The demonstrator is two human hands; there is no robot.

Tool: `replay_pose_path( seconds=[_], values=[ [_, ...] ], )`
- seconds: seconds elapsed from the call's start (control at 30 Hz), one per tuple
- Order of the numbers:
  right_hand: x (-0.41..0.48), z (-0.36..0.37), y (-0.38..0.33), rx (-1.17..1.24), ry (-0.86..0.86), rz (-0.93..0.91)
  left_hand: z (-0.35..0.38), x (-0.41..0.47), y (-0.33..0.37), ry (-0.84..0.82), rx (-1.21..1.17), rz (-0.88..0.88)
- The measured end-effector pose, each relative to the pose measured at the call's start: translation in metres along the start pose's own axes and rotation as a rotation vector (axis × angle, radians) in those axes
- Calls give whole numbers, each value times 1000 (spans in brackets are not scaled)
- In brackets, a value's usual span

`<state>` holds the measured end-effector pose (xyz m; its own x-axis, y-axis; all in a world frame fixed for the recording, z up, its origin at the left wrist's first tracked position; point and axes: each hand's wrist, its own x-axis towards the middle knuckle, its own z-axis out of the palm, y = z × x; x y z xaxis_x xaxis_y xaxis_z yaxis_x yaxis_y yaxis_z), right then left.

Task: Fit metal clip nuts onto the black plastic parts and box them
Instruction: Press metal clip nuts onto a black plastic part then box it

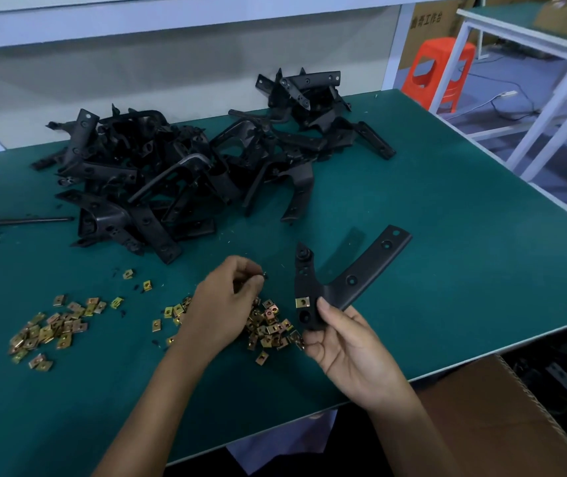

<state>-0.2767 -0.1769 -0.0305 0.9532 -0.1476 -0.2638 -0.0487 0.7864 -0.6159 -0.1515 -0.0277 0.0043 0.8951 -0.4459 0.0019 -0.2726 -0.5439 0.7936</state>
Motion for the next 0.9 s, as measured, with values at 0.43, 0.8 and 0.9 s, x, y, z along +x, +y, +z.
replay_pose_path(
  seconds=[0.43, 0.8, 0.9],
  values=[
    [-3, 3, -1, -69, -57, 5, 5, -25, 36, -149, -845, -199],
    [-2, 2, -1, -79, -63, 10, 6, -23, 35, -142, -859, -225],
    [-2, 3, 0, -105, -64, 2, 2, -21, 35, -129, -819, -217]
  ],
)
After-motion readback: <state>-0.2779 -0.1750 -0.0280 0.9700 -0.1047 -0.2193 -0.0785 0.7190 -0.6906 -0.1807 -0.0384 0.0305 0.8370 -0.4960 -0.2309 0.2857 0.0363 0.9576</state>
